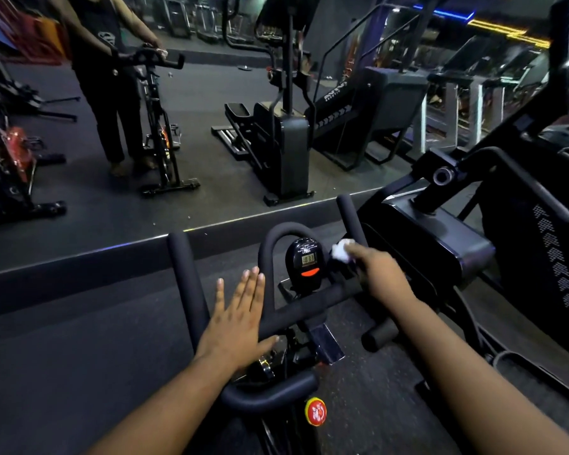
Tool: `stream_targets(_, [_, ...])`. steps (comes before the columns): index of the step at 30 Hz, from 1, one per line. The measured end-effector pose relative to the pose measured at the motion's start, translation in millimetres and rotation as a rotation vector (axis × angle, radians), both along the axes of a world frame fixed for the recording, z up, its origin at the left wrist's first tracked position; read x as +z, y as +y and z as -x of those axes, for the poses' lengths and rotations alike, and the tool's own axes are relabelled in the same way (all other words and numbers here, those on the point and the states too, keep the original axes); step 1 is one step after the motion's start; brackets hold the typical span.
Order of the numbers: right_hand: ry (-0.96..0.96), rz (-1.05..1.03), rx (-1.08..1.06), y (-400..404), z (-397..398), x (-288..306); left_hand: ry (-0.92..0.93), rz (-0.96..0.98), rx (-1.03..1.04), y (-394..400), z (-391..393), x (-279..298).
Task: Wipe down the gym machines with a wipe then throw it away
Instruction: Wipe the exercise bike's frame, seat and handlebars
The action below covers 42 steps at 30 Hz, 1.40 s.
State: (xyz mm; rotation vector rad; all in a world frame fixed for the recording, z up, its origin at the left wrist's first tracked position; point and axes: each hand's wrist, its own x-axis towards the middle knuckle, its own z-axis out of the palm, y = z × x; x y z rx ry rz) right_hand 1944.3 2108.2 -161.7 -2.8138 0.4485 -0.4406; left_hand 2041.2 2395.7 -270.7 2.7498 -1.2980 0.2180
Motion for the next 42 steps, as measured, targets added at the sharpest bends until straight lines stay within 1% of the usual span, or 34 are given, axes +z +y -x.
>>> stream_targets(2, [-0.237, -0.041, -0.018, 23, -22, 26, 0.022, 0.005, -0.005, 1, 1, 1])
stream_targets(3, [-0.291, -0.051, 0.013, 39, -37, 37, 0.006, 0.019, -0.007, 2, 1, 1])
stream_targets(5, [-0.228, 0.003, 0.035, 63, -68, 50, 0.01, 0.037, 0.002, 4, 1, 1])
stream_targets(7, [0.014, 0.166, -0.02, 79, -95, 53, 0.012, 0.024, 0.016, 5, 3, 5])
stream_targets(9, [0.247, 0.23, -0.092, 96, -111, 48, 0.011, 0.016, 0.047, 7, 5, 9])
stream_targets(10, [0.3, 0.25, -0.104, 106, -117, 44, 0.003, 0.032, 0.068, 9, 6, 12])
stream_targets(14, [0.282, 0.49, -0.012, 134, -123, 12, 0.063, 0.083, 0.121, 13, 9, 13])
stream_targets(17, [0.282, 0.634, 0.151, 142, -98, -14, 0.083, 0.122, 0.107, 12, 7, 14])
stream_targets(19, [0.253, 0.682, 0.287, 143, -69, -28, 0.124, 0.162, 0.082, 12, 4, 15])
stream_targets(22, [0.244, 0.634, 0.517, 129, -20, -58, 0.137, 0.143, 0.024, 12, 4, 12])
stream_targets(24, [0.216, 0.571, 0.555, 110, 10, -74, 0.095, 0.095, -0.045, 11, 6, 11])
stream_targets(26, [0.189, 0.532, 0.507, 97, 31, -78, 0.047, 0.013, -0.11, 10, 10, 11])
stream_targets(30, [0.172, 0.473, 0.358, 72, 47, -73, -0.015, -0.124, -0.197, 7, 13, 9])
stream_targets(33, [0.214, 0.434, 0.196, 56, 52, -72, -0.022, -0.15, -0.197, 7, 11, 7])
stream_targets(36, [0.22, 0.339, 0.028, 56, 53, -78, -0.037, -0.136, -0.196, 7, 12, 7])
stream_targets(38, [0.202, 0.248, -0.005, 71, 49, -86, -0.035, -0.145, -0.193, 6, 13, 6])
stream_targets(42, [0.21, 0.133, 0.019, 100, 59, -111, -0.041, -0.135, -0.182, 6, 12, 9])
